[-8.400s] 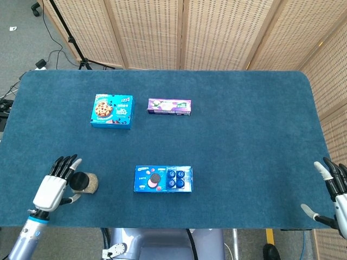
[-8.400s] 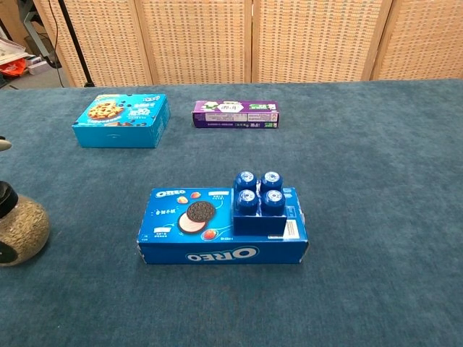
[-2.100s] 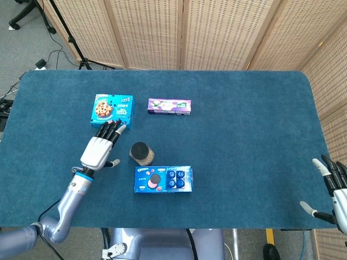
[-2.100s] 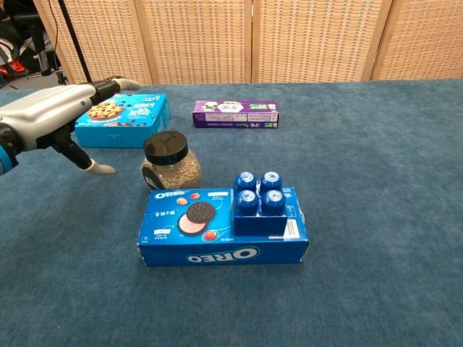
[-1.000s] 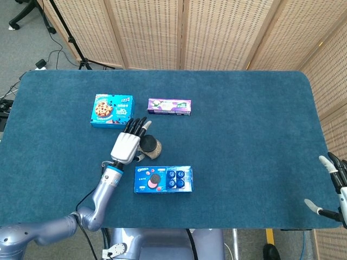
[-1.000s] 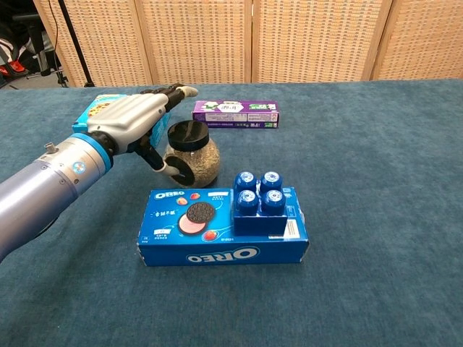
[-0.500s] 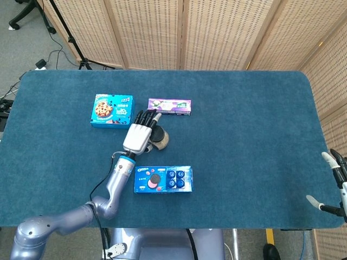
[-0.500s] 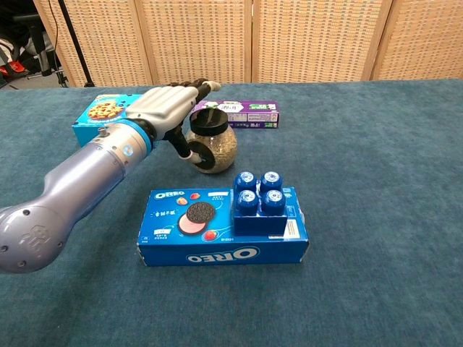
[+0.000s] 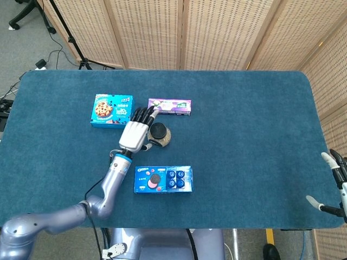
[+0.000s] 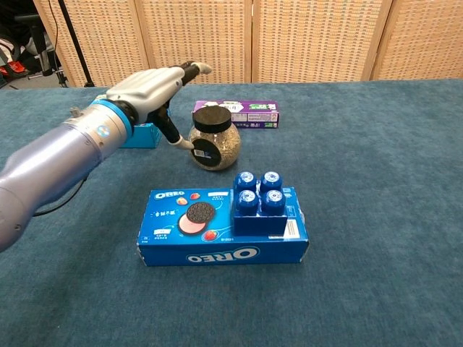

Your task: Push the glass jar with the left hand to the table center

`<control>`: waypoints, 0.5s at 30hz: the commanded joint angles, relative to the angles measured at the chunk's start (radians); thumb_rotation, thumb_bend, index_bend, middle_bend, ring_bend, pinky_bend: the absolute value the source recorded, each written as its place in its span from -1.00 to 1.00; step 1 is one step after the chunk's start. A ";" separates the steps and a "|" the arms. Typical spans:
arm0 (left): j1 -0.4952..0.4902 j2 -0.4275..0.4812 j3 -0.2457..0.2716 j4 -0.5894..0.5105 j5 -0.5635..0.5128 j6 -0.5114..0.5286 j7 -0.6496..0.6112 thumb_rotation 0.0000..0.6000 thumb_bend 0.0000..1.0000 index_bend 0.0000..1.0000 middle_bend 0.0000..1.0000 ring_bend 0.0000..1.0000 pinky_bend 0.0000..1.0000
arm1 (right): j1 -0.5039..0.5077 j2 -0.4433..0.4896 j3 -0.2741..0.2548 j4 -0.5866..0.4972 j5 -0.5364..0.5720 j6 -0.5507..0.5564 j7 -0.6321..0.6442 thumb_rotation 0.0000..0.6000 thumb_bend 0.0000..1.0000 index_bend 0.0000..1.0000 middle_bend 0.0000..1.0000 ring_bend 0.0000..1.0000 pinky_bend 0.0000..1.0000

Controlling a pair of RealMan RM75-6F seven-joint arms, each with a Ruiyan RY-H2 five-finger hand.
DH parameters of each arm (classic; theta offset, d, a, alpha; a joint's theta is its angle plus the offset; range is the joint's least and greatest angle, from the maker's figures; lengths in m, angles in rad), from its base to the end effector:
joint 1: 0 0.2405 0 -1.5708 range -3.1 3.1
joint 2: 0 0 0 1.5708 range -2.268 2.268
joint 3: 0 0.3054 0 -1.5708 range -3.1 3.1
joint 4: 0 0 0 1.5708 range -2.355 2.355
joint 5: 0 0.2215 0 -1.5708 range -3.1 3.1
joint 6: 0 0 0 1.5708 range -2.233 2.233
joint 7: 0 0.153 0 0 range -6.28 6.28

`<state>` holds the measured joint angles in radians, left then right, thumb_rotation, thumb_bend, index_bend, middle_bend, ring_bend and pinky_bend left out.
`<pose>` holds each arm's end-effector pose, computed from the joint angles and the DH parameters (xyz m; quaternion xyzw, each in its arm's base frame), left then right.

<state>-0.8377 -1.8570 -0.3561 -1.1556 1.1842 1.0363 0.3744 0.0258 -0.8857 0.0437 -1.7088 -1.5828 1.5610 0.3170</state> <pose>-0.1151 0.4309 -0.0802 -0.6926 -0.3296 -0.4522 0.4552 -0.3423 -0.1714 0.2477 0.5614 -0.4186 0.4595 0.5463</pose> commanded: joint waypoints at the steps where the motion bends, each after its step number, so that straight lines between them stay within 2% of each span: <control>1: 0.067 0.122 0.031 -0.147 -0.002 0.042 0.036 1.00 -1.00 -1.00 -1.00 -1.00 -1.00 | -0.002 -0.003 -0.002 -0.003 -0.005 0.004 -0.010 1.00 -1.00 -1.00 -1.00 -1.00 -1.00; 3: 0.107 0.197 0.041 -0.220 0.015 0.084 0.038 1.00 -1.00 -1.00 -1.00 -1.00 -1.00 | -0.003 -0.006 -0.004 -0.004 -0.012 0.007 -0.021 1.00 -1.00 -1.00 -1.00 -1.00 -1.00; 4: 0.143 0.269 0.054 -0.291 0.027 0.109 0.037 1.00 -1.00 -1.00 -1.00 -1.00 -1.00 | -0.004 -0.009 -0.006 -0.006 -0.016 0.009 -0.030 1.00 -1.00 -1.00 -1.00 -1.00 -1.00; 9: 0.242 0.500 0.092 -0.501 0.020 0.136 0.033 1.00 -1.00 -1.00 -1.00 -1.00 -1.00 | -0.007 -0.015 -0.011 -0.012 -0.032 0.017 -0.053 1.00 -1.00 -1.00 -1.00 -1.00 -1.00; 11: 0.298 0.603 0.111 -0.579 0.032 0.168 -0.001 1.00 -1.00 -1.00 -1.00 -1.00 -1.00 | -0.010 -0.018 -0.014 -0.014 -0.041 0.024 -0.066 1.00 -1.00 -1.00 -1.00 -1.00 -1.00; 15: 0.400 0.745 0.159 -0.663 0.096 0.236 -0.116 1.00 -1.00 -1.00 -1.00 -1.00 -1.00 | -0.014 -0.025 -0.016 -0.016 -0.047 0.032 -0.091 1.00 -1.00 -1.00 -1.00 -1.00 -1.00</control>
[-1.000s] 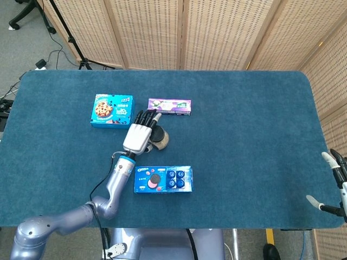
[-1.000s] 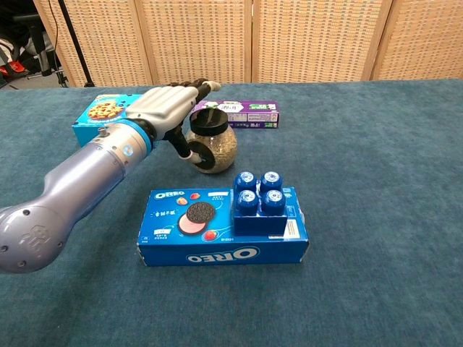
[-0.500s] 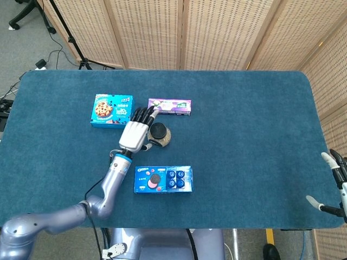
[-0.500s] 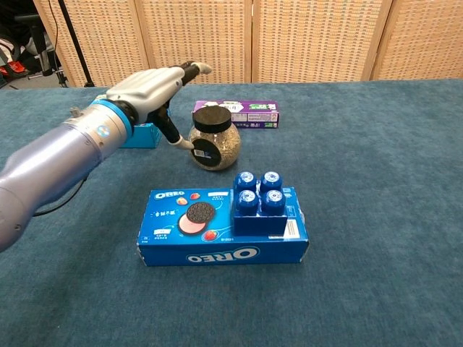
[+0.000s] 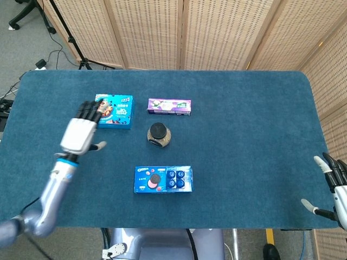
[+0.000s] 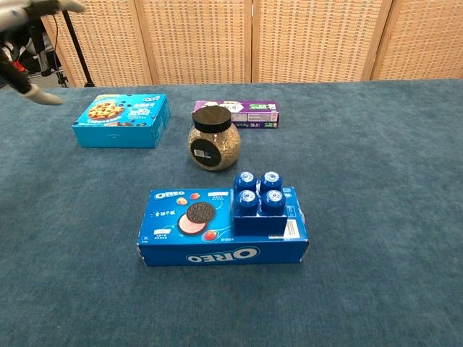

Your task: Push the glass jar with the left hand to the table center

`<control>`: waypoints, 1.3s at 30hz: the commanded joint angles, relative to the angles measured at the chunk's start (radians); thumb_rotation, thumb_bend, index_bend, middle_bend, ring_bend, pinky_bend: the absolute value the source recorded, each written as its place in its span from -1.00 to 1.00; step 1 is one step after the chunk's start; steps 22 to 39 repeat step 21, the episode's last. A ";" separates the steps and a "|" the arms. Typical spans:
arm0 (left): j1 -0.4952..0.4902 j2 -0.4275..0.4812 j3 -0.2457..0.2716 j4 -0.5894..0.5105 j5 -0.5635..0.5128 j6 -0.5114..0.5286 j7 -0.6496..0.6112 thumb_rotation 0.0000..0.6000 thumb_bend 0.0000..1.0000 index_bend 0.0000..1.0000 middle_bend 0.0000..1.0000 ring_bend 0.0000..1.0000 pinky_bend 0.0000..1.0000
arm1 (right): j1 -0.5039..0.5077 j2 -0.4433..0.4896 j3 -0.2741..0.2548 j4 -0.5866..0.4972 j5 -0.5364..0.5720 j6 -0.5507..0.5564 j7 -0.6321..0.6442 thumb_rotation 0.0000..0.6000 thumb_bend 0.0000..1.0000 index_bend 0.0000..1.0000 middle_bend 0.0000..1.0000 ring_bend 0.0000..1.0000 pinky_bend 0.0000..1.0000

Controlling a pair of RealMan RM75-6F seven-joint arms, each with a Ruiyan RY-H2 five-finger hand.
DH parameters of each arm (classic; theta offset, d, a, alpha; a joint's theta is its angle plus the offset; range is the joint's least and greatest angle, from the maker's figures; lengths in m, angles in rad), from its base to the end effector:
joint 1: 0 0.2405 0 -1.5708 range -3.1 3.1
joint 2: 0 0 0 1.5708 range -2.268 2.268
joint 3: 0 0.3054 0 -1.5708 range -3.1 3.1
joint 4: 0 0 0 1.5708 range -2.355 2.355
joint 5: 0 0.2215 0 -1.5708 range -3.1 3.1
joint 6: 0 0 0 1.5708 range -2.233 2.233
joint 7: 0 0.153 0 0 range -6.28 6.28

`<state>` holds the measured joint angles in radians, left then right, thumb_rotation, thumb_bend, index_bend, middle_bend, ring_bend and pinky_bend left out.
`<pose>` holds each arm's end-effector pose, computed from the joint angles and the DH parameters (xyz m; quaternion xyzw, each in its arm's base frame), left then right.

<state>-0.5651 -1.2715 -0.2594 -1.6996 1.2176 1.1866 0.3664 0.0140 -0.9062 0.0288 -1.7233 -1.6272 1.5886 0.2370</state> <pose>-0.2087 0.3705 0.1057 -0.6680 -0.3132 -0.4283 0.5218 -0.3351 -0.1636 0.2374 0.5795 -0.3987 0.4537 0.5472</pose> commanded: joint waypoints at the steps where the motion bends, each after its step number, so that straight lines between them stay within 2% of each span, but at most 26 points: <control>1: 0.150 0.186 0.075 -0.126 0.081 0.103 -0.132 1.00 -1.00 -1.00 -1.00 -1.00 -1.00 | -0.003 -0.005 -0.001 -0.004 -0.003 0.006 -0.014 1.00 -1.00 -1.00 -1.00 -1.00 -1.00; 5: 0.273 0.284 0.143 -0.148 0.135 0.211 -0.216 1.00 -1.00 -1.00 -1.00 -1.00 -1.00 | -0.007 -0.008 -0.004 -0.008 -0.011 0.014 -0.029 1.00 -1.00 -1.00 -1.00 -1.00 -1.00; 8: 0.346 0.306 0.180 -0.146 0.160 0.284 -0.253 1.00 -1.00 -1.00 -1.00 -1.00 -1.00 | -0.012 -0.011 -0.007 -0.008 -0.022 0.025 -0.035 1.00 -1.00 -1.00 -1.00 -1.00 -1.00; 13: 0.461 0.315 0.250 -0.172 0.168 0.376 -0.227 1.00 -1.00 -1.00 -1.00 -1.00 -1.00 | -0.020 -0.020 -0.010 -0.004 -0.043 0.046 -0.057 1.00 -1.00 -1.00 -1.00 -1.00 -1.00; 18: 0.528 0.270 0.291 -0.113 0.236 0.440 -0.273 1.00 -1.00 -1.00 -1.00 -1.00 -1.00 | -0.030 -0.032 -0.002 -0.007 -0.033 0.067 -0.082 1.00 -1.00 -1.00 -1.00 -1.00 -1.00; 21: 0.544 0.246 0.296 -0.068 0.259 0.452 -0.301 1.00 -1.00 -1.00 -1.00 -1.00 -1.00 | -0.034 -0.038 0.003 -0.009 -0.023 0.075 -0.092 1.00 -1.00 -1.00 -1.00 -1.00 -1.00; 39: 0.544 0.246 0.296 -0.068 0.259 0.452 -0.301 1.00 -1.00 -1.00 -1.00 -1.00 -1.00 | -0.034 -0.038 0.003 -0.009 -0.023 0.075 -0.092 1.00 -1.00 -1.00 -1.00 -1.00 -1.00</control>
